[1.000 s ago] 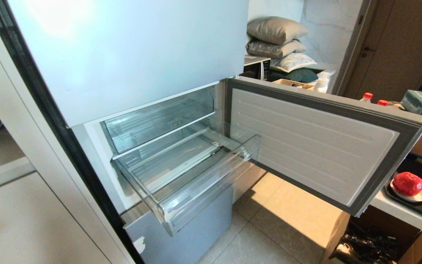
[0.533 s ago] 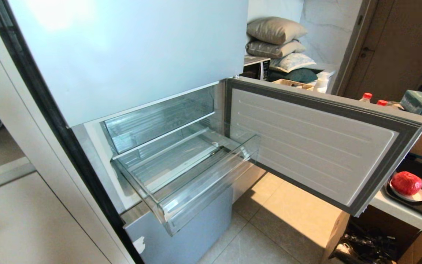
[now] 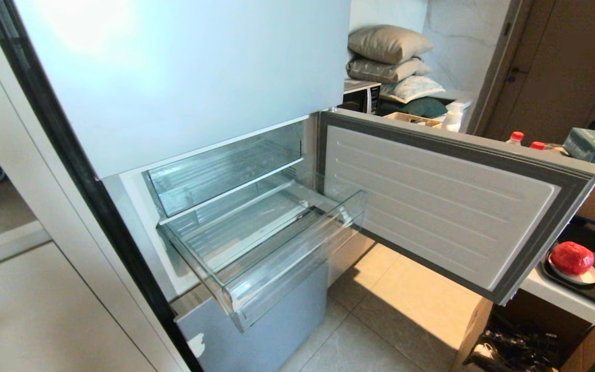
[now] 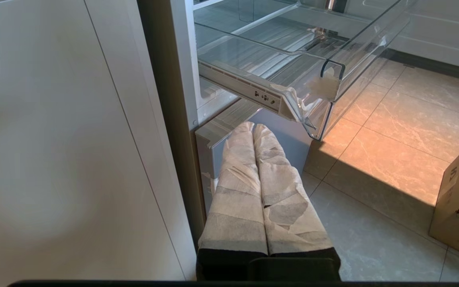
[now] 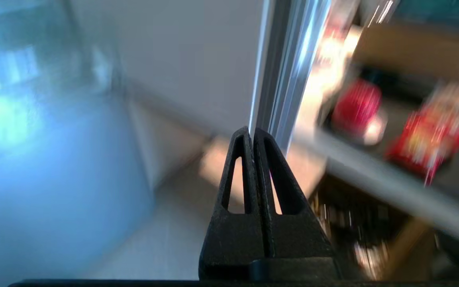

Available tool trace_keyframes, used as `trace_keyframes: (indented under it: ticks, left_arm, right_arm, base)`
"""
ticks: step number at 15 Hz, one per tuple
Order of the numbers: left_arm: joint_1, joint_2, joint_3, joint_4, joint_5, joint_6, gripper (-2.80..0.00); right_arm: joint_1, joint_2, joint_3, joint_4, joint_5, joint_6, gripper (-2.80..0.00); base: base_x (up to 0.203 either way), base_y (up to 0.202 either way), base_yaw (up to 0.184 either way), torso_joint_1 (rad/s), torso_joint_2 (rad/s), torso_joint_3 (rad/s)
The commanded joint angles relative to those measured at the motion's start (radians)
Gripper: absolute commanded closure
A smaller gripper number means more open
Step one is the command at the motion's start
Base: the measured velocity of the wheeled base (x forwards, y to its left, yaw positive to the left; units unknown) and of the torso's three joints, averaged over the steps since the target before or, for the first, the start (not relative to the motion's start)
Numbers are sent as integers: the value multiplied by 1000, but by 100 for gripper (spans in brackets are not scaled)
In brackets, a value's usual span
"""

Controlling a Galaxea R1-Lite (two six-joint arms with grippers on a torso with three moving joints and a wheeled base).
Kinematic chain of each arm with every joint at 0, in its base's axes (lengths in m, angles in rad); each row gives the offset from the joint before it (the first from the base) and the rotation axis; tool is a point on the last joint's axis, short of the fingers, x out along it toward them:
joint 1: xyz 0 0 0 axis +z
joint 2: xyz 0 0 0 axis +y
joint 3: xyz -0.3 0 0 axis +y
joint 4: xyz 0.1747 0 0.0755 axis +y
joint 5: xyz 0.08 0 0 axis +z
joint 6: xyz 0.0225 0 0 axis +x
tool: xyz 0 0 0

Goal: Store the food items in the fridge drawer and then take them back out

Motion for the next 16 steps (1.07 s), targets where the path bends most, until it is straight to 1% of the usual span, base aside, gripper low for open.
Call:
trace_keyframes:
  ticks: [1, 3, 4, 5, 9, 10, 11, 14, 16]
  left_arm:
    - [0, 0, 2, 0, 0, 0, 0]
    - [0, 0, 2, 0, 0, 0, 0]
    - [0, 1, 2, 0, 0, 0, 0]
    - [0, 0, 2, -1, 0, 0, 0]
    - [0, 0, 2, -1, 0, 0, 0]
    - [0, 0, 2, 0, 0, 0, 0]
    - [0, 0, 2, -1, 0, 0, 0]
    - [0, 0, 2, -1, 0, 0, 0]
    - [0, 0, 2, 0, 0, 0, 0]
  right_arm:
    - [71, -172, 24, 242, -39, -32, 0]
    - [152, -172, 31, 359, -112, -52, 0]
    - [200, -176, 32, 397, -129, -44, 0]
    - [226, -186, 32, 418, -140, -31, 0]
    - [237, -417, 32, 420, -148, -4, 0]
    - [238, -448, 32, 421, -152, 7, 0]
    - [238, -451, 32, 419, -161, 46, 0]
    - [238, -451, 28, 424, -171, 49, 0]
    - [238, -451, 29, 420, -171, 78, 0]
  base:
    - [0, 0, 0, 0, 0, 0]
    - [0, 0, 0, 0, 0, 0]
    - [0, 0, 0, 0, 0, 0]
    - [0, 0, 0, 0, 0, 0]
    - [0, 0, 0, 0, 0, 0]
    - [0, 0, 0, 0, 0, 0]
    - [0, 0, 0, 0, 0, 0]
    - [0, 0, 0, 0, 0, 0]
    - [0, 0, 0, 0, 0, 0]
